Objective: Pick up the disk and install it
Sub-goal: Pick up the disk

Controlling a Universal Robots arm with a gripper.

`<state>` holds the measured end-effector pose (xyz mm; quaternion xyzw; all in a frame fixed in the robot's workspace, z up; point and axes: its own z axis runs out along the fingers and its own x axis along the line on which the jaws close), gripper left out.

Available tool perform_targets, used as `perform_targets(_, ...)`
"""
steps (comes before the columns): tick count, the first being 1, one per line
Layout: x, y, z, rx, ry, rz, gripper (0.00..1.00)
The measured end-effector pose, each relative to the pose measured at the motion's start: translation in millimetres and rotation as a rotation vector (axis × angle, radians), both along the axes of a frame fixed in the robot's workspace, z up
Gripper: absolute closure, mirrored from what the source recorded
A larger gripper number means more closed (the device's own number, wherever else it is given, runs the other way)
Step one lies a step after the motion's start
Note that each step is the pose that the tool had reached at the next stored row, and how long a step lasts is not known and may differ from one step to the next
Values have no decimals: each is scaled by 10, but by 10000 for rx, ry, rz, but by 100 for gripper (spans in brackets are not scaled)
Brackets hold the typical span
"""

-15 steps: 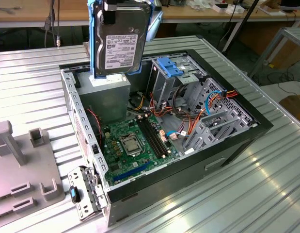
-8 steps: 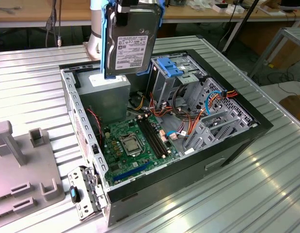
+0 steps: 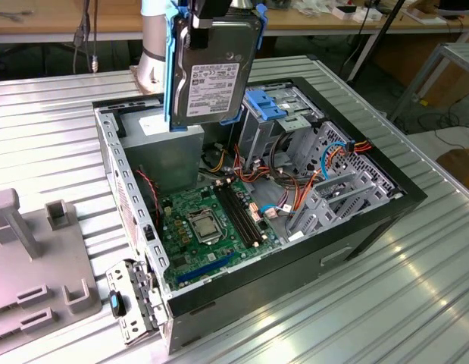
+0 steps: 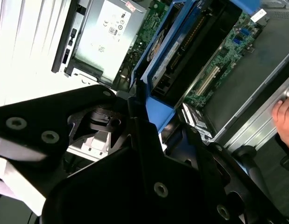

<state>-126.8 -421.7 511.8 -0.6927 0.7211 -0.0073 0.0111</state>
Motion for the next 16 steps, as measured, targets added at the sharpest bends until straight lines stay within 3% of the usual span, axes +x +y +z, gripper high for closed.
perform_targets(3,20,-50,-8,-1,-1,-9,63)
perform_targets(9,203,-58,-30,-6,-1,-17,63)
perform_targets(16,221,-175,-43,-35,0,-36,63)
